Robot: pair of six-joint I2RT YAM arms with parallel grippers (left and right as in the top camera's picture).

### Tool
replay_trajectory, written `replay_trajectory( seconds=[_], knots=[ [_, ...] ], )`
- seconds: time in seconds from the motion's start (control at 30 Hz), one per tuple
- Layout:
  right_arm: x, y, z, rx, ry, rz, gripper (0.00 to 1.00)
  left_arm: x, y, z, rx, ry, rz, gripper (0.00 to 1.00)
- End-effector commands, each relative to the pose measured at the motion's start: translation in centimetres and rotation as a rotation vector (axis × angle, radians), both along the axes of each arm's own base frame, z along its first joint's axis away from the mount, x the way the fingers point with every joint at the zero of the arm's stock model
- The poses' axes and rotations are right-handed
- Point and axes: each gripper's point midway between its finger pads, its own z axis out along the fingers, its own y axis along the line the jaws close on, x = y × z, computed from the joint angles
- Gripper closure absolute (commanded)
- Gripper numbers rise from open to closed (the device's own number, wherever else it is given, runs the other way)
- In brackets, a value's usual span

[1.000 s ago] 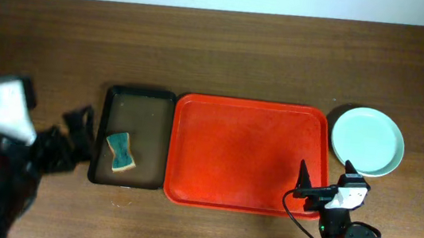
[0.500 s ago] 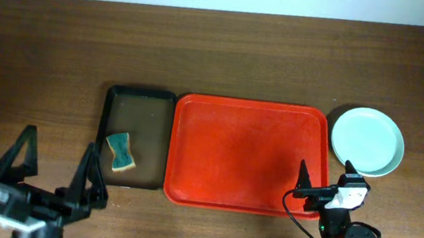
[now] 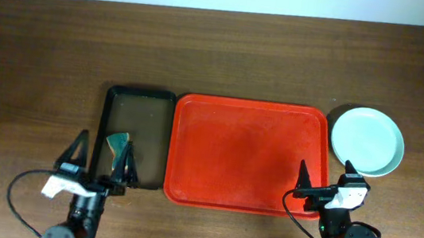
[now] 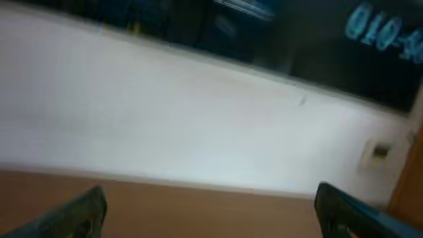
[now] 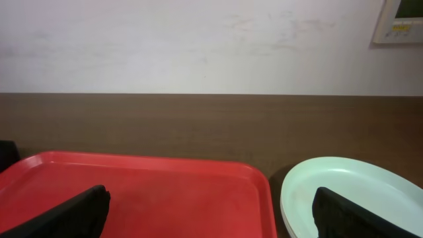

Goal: Clean dirty plates on tray and stack at the side

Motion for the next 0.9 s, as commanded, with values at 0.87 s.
replay_trajectory(
  seconds=[0.87],
  knots=[
    [0.0, -0.2, -0.2, -0.010, 0.002, -0.009, 0.02, 1.1, 2.4, -8.9, 0.035, 0.352, 0.149, 0.02]
  ],
)
